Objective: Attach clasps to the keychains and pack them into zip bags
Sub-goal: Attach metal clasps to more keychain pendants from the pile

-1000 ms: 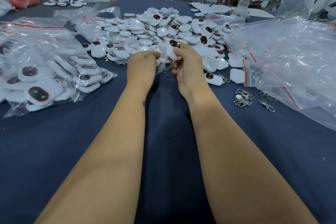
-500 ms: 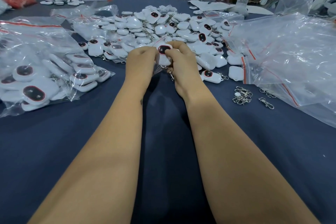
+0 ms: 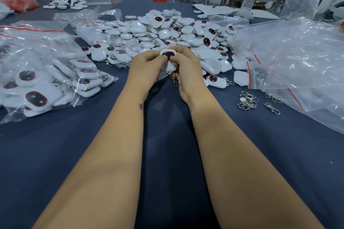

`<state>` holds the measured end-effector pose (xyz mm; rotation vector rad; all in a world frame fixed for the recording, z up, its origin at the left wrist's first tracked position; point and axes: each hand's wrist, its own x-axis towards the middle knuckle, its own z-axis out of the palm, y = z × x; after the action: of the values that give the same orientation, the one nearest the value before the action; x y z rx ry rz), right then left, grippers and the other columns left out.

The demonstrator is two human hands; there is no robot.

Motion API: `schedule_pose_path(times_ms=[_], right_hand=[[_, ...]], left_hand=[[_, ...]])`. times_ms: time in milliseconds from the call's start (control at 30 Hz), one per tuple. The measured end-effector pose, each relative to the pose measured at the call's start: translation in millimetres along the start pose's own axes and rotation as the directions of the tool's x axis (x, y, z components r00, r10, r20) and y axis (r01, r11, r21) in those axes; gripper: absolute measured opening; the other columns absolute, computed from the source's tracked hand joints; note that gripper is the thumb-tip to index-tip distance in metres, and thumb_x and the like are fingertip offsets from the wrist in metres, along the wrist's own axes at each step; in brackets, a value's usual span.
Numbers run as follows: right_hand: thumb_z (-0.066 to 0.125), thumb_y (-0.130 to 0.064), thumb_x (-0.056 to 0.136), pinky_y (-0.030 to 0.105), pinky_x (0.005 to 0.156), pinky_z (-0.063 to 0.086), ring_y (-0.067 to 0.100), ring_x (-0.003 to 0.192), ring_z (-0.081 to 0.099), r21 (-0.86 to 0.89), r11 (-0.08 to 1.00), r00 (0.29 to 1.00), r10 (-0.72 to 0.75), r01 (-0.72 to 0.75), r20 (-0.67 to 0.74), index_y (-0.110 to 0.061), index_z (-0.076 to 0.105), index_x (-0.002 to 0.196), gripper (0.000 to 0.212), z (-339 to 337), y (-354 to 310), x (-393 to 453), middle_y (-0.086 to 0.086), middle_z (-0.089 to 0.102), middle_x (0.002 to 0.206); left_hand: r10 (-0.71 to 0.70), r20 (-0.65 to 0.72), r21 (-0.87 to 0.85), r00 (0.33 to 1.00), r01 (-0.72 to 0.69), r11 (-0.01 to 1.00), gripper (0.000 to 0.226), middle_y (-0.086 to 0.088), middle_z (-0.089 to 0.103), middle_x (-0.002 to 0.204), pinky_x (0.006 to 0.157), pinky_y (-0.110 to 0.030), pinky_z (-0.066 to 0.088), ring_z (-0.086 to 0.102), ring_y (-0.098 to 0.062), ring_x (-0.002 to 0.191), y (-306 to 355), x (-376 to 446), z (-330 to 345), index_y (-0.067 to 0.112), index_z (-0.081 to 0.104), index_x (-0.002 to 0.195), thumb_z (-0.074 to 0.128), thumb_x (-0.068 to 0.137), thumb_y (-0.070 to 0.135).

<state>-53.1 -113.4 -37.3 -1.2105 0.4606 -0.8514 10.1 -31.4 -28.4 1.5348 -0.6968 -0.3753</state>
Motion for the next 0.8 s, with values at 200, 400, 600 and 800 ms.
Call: schedule_pose_path(times_ms=[200, 400, 600, 800], right_hand=[[0.052, 0.004, 0.081, 0.017, 0.054, 0.045, 0.006, 0.06, 0.058, -0.107, 0.994, 1.0, -0.002, 0.003, 0.01, -0.017, 0.067, 0.09, 0.027, 1.7, -1.2, -3.4, 0.0, 0.066, 0.077], [0.054, 0.001, 0.082, 0.022, 0.062, 0.049, 0.011, 0.068, 0.06, -0.165, 0.986, 0.999, 0.019, -0.023, -0.026, -0.016, 0.069, 0.098, 0.027, 4.2, -0.3, -2.1, 0.001, 0.068, 0.081], [0.053, 0.0, 0.09, 0.02, 0.039, 0.037, 0.009, 0.044, 0.048, 0.052, 0.996, 0.991, 0.082, -0.077, -0.109, -0.011, 0.063, 0.095, 0.016, 1.8, -8.5, -1.3, 0.003, 0.06, 0.071], [0.054, 0.007, 0.093, 0.028, 0.068, 0.059, 0.024, 0.069, 0.067, 0.38, 0.925, 0.998, 0.033, -0.013, -0.047, -0.006, 0.048, 0.111, 0.022, 0.3, -14.9, -3.2, 0.015, 0.064, 0.092]], left_hand=[[0.001, -0.07, 0.007, 0.998, -0.001, 1.0, 0.014, 0.002, 0.059, 0.063, 0.044, -0.012, 0.039, 0.048, -0.004, 0.048, -2.4, 3.5, -0.2, 0.017, 0.07, 0.078, 0.061, 0.089, 0.012], [0.064, -0.107, 0.07, 0.992, -0.057, 0.996, 0.024, 0.018, 0.057, 0.047, 0.047, -0.009, 0.037, 0.046, 0.004, 0.044, -7.1, 7.9, 1.5, 0.025, 0.068, 0.067, 0.063, 0.089, 0.018], [0.071, -0.102, 0.064, 0.992, -0.065, 0.996, 0.023, 0.015, 0.065, 0.083, 0.07, -0.021, 0.046, 0.053, -0.001, 0.068, -9.4, 9.0, 2.7, 0.032, 0.071, 0.092, 0.054, 0.091, 0.018], [0.212, -0.035, 0.303, 0.977, -0.192, 0.934, 0.056, 0.015, 0.062, 0.098, 0.074, -0.013, 0.048, 0.061, -0.006, 0.082, -13.3, 3.1, 4.4, 0.036, 0.057, 0.127, 0.06, 0.082, 0.003]])
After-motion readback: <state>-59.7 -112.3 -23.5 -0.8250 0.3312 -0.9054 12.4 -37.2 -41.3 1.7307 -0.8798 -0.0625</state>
